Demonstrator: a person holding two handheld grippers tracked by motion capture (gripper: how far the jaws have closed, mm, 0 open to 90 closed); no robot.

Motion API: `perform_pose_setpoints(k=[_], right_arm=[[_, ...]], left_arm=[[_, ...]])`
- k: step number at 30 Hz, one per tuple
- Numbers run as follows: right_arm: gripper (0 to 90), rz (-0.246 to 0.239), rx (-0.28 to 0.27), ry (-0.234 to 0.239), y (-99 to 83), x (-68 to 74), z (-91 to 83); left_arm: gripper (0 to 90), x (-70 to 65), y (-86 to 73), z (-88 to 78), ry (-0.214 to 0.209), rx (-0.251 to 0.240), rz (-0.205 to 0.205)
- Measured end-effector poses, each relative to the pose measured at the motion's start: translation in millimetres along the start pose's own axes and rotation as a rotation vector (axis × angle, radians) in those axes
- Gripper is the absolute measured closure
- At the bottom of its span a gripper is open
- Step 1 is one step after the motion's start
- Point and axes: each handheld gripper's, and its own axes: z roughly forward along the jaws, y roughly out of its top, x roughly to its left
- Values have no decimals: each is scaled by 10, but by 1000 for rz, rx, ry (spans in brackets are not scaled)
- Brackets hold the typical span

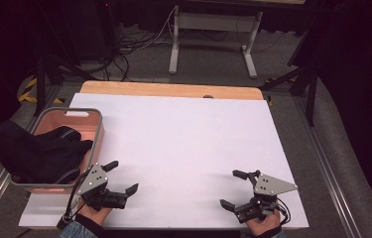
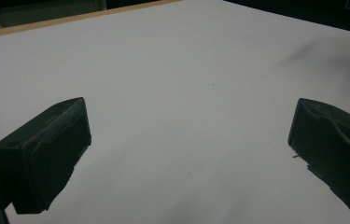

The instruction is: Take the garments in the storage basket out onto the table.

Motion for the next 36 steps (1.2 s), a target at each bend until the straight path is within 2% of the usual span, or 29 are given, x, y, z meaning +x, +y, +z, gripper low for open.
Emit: perform_pose_setpoints(k=[7, 10, 13, 15, 18, 21, 24, 33, 34, 36], right_arm=[[4, 0, -4, 3, -1, -2, -3], [4, 1, -2, 4, -1, -1, -1], [4, 0, -4, 4, 0, 0, -3], [4, 1, -4, 5, -1, 0, -3], [4, 1, -3, 7, -2, -1, -1], [4, 2, -6, 9, -2, -1, -3], [4, 1, -7, 12, -3, -1, -4], [4, 1, -8, 16, -4, 0, 1], [4, 1, -8, 15, -5, -1, 1], [4, 3, -8, 16, -6, -2, 2]], left_arm=[[0, -7, 13, 1, -1, 1, 10], [0, -10, 23, -4, 1, 7, 3], [0, -5, 47, -21, 5, -4, -24], [0, -5, 56, -27, 9, 2, -11], [3, -11, 69, -29, -7, 17, -11], [6, -13, 91, -40, -51, 29, -1], [35, -19, 133, -63, -73, 39, 12], [55, -32, 257, -113, -76, 67, 34], [55, -34, 296, -122, -80, 82, 47], [51, -38, 316, -125, -82, 94, 46]])
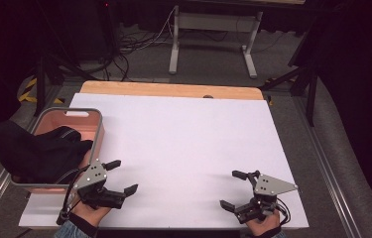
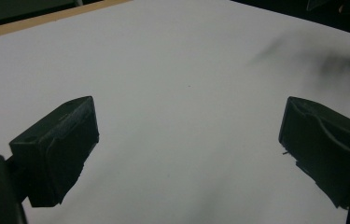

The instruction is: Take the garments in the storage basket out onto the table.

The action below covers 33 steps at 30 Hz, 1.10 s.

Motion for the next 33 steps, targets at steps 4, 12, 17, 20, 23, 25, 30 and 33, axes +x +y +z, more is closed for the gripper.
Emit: perform_pose_setpoints(k=[4, 12, 17, 20, 23, 25, 30, 33], right_arm=[[4, 0, 1, 1, -1, -1, 3], [4, -1, -1, 2, 0, 0, 3], [4, -2, 0, 3, -1, -1, 4], [4, -2, 0, 3, -1, 0, 2], [4, -2, 1, 3, -1, -1, 4], [4, -3, 1, 3, 0, 1, 3], [4, -3, 1, 3, 0, 1, 2], [4, -3, 1, 3, 0, 1, 3]], left_arm=[[50, 7, 84, -62, -1, -1, 8], [47, 37, 171, -164, 0, 5, 11], [47, 47, 239, -251, 6, 16, 32], [47, 42, 260, -280, 3, 17, 35], [47, 33, 292, -321, 6, 22, 46], [46, 38, 306, -345, 8, 22, 49], [45, 68, 333, -436, 32, 27, 49], [45, 84, 342, -476, 41, 24, 47]])
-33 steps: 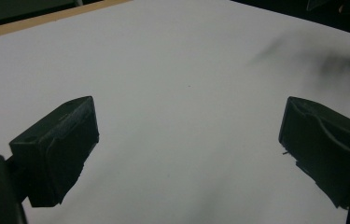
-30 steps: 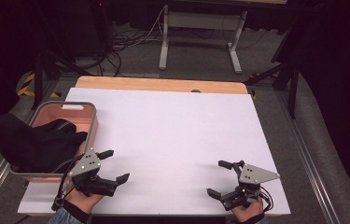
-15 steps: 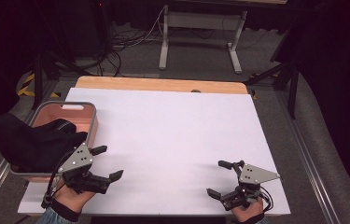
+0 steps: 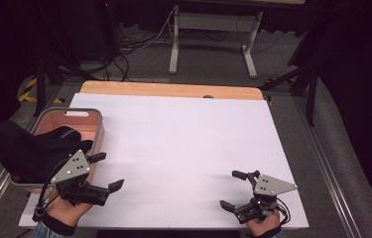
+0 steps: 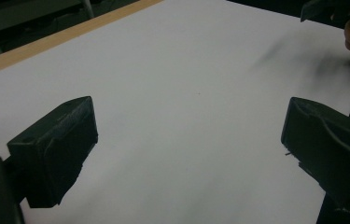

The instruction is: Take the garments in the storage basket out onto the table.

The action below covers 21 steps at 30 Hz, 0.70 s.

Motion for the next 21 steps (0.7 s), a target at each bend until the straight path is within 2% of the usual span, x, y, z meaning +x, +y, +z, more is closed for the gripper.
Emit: perform_pose_setpoints(k=[14, 18, 21], right_arm=[[4, -2, 0, 1, 0, 1, 0], [4, 0, 0, 3, 0, 0, 2], [4, 0, 3, 5, 1, -5, 9]], left_arm=[[46, 112, 9, -220, 60, 2, -16], [46, 167, -14, -314, 99, -6, -34], [46, 181, -23, -345, 111, -9, -40]])
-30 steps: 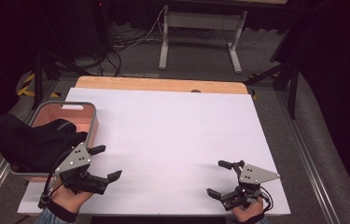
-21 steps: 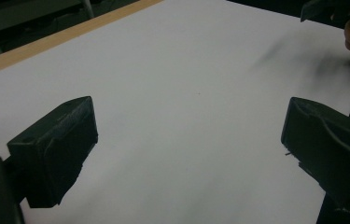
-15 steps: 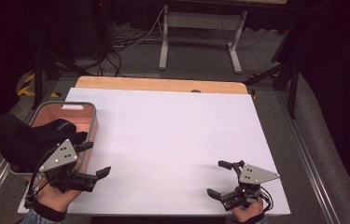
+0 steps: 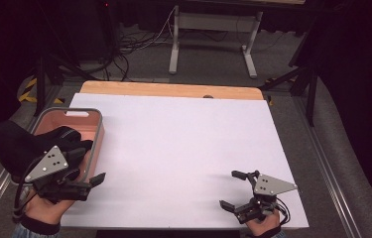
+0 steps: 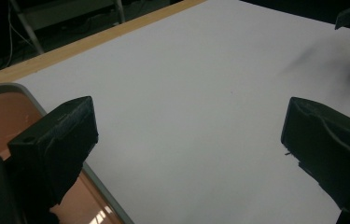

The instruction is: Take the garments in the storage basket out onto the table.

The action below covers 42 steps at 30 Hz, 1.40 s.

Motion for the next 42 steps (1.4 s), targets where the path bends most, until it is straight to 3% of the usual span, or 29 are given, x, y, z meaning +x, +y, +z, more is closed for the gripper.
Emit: perform_pose_setpoints(k=[14, 18, 24, 29, 32, 35, 42], right_arm=[[4, -6, -6, 10, 17, -12, 34], [4, -5, -6, 10, 16, -10, 32], [4, -5, -7, 11, 15, -12, 32], [4, -7, -6, 13, 15, -8, 35], [4, -8, -6, 15, 15, -9, 37], [4, -7, -4, 18, 13, -10, 41], [4, -6, -1, 20, 12, -9, 45]], left_arm=[[52, 167, -127, -246, 112, -5, -45], [47, 224, -211, -333, 167, -7, -77], [44, 301, -303, -471, 216, -15, -129], [37, 377, -366, -641, 294, -35, -174], [37, 404, -383, -694, 315, -41, -189], [31, 440, -415, -778, 386, -44, -216], [17, 494, -447, -806, 465, -23, -241]])
